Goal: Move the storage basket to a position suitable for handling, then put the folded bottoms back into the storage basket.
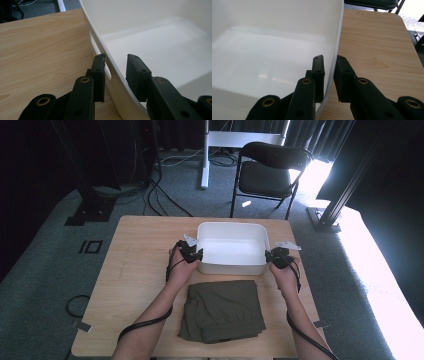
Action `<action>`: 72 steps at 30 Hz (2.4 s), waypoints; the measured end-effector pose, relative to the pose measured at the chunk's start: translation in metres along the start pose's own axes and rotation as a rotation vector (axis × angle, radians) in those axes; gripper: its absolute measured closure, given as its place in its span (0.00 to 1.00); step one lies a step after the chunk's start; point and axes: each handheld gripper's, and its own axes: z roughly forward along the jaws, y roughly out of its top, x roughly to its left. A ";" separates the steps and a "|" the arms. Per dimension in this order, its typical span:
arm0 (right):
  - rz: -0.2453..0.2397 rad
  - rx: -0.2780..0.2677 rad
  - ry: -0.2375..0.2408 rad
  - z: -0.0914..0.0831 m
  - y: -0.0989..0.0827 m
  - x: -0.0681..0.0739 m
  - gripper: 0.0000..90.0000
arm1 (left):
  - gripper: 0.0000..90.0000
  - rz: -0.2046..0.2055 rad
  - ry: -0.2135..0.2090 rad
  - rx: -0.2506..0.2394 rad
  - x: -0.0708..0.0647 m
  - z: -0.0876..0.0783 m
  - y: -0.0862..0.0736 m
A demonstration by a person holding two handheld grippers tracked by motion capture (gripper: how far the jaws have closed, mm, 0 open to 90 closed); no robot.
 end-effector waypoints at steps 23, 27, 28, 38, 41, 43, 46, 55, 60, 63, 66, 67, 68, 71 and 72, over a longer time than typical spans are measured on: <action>0.029 -0.020 -0.011 -0.005 -0.004 -0.015 0.87 | 0.77 0.037 -0.015 0.029 -0.012 0.005 0.007; 0.015 -0.038 0.019 -0.006 -0.001 -0.016 0.73 | 0.68 0.064 -0.025 0.025 -0.014 0.006 0.010; 0.012 -0.048 0.034 -0.007 0.000 -0.016 0.69 | 0.61 0.072 -0.036 0.006 -0.013 0.007 0.010; -0.002 -0.176 0.082 -0.018 0.018 -0.011 0.25 | 0.32 0.100 -0.129 -0.001 -0.015 0.000 0.020; -0.014 -0.187 0.111 -0.020 0.020 -0.010 0.20 | 0.31 0.096 -0.131 -0.013 -0.015 -0.005 0.022; -0.035 -0.174 0.113 -0.021 0.020 -0.008 0.22 | 0.25 0.091 -0.140 -0.023 -0.015 -0.009 0.023; -0.061 -0.160 0.114 -0.025 0.021 -0.004 0.21 | 0.24 0.094 -0.157 -0.029 -0.014 -0.016 0.024; -0.089 -0.162 0.135 -0.045 0.020 0.002 0.20 | 0.24 0.096 -0.193 -0.046 -0.010 -0.041 0.016; -0.102 -0.174 0.148 -0.059 0.018 0.006 0.20 | 0.24 0.093 -0.209 -0.056 -0.009 -0.054 0.010; -0.096 -0.177 0.166 -0.066 0.016 0.008 0.20 | 0.24 0.095 -0.227 -0.061 -0.009 -0.063 0.006; -0.093 -0.176 0.178 -0.073 0.012 0.011 0.20 | 0.24 0.093 -0.241 -0.064 -0.009 -0.070 0.002; -0.096 -0.177 0.179 -0.074 0.011 0.012 0.20 | 0.24 0.099 -0.241 -0.064 -0.009 -0.072 0.001; -0.098 -0.179 0.181 -0.076 0.009 0.013 0.20 | 0.25 0.103 -0.240 -0.067 -0.010 -0.075 -0.001; -0.098 -0.186 0.193 -0.080 0.004 0.016 0.20 | 0.26 0.109 -0.255 -0.069 -0.012 -0.080 -0.007; -0.097 -0.186 0.196 -0.081 0.002 0.017 0.20 | 0.26 0.111 -0.264 -0.063 -0.014 -0.081 -0.010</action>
